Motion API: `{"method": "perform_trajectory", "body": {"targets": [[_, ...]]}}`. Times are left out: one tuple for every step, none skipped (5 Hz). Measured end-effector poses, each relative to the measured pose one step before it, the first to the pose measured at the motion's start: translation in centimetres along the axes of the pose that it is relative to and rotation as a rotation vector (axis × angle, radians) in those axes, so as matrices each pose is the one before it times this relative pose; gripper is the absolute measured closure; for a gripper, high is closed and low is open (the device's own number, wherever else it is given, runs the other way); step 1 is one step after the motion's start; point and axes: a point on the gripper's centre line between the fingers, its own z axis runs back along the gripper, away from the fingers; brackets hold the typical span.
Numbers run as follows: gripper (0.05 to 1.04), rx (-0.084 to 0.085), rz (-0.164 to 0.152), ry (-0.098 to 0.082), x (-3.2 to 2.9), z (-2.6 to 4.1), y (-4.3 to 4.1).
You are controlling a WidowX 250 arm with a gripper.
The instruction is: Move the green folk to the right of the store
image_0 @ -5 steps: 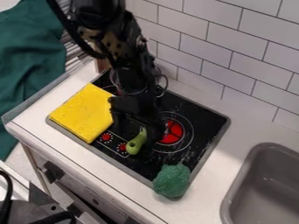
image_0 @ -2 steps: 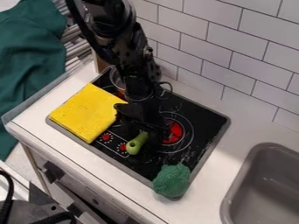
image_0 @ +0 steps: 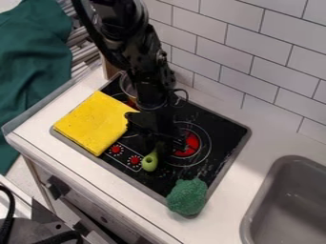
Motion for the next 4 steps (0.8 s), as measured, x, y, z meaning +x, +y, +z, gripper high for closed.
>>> {"method": "perform_trajectory", "body": {"targets": [[0.797, 0.0084, -0.0041, 0.029, -0.356, 0.099, 0.135], [0.797, 0.0705, -0.0075, -0.0341, 0.498, 4.004, 0.462], [0.797, 0.0267, 0.0128, -0.0401, 0.156, 2.206, 1.941], [0.797, 0.0038, 0.0397, -0.0066, -0.544, 0.219, 2.805]]}}
